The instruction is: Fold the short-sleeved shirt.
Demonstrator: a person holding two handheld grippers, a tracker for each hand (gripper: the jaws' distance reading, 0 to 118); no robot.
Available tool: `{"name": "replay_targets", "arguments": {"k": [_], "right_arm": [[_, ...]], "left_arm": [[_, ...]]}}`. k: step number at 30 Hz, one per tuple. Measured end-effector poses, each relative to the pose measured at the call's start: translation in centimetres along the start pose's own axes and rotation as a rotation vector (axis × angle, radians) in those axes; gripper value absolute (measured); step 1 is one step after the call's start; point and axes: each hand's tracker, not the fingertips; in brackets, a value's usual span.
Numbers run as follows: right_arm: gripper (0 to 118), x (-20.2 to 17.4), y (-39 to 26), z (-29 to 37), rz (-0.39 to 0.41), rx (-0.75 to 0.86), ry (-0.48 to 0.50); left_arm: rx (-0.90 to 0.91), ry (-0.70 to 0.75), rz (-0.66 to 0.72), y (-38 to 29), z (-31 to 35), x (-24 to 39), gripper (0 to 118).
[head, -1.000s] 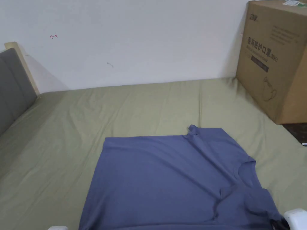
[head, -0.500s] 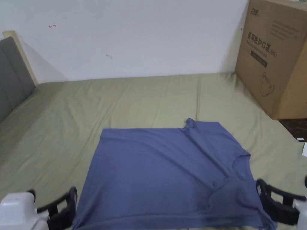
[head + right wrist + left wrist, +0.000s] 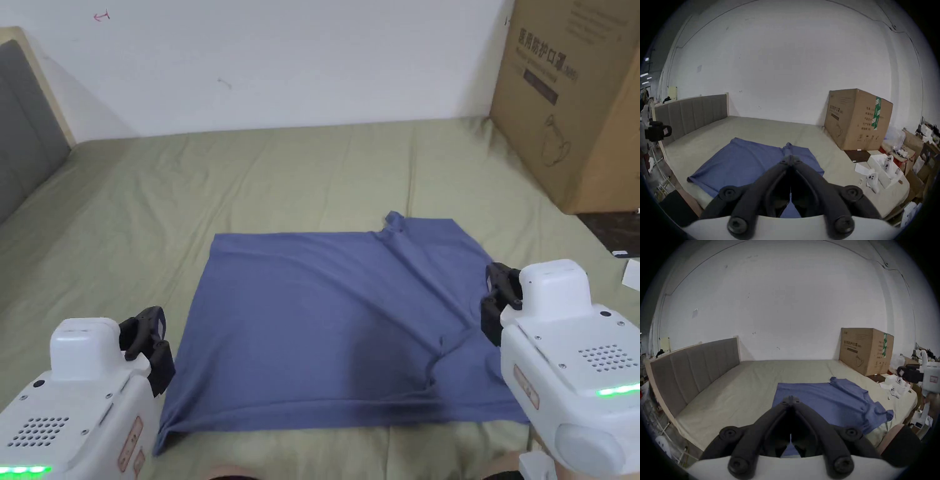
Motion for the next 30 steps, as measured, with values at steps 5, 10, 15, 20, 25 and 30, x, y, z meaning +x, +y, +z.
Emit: {"name": "replay_targets", "arguments": {"k": [5, 10, 15, 20, 25, 30], "right_arm": [[0, 0.2, -0.9, -0.1, -0.021, -0.034, -0.002], [0, -0.6, -2.2, -0.5, -0.005, -0.076, 0.032], [0, -1.3, -3.5, -0.9, 0.023, -0.110, 0.059], [0, -1.1, -4.6, -1.5, 0.005, -0.160, 0.061], [0, -0.5, -5.0, -1.6, 0.006, -0.178, 0.058], [0, 0.8, -4.4, -1.5, -0.031, -0.185, 0.063]], "left_arm": [[-0.189, -0.023, 0.031, -3.4, -1.3, -2.4, 0], [-0.420, 0.003, -0.035, -9.5, -4.2, -4.7, 99], [-0.493, 0.012, 0.001, -12.5, -6.4, -5.9, 115], [-0.544, -0.015, -0.030, -14.2, -8.3, -6.0, 105], [-0.534, 0.005, -0.094, -14.8, -8.9, -5.3, 4], [-0.562, -0.047, -0.084, -14.5, -8.8, -4.9, 1]]}}
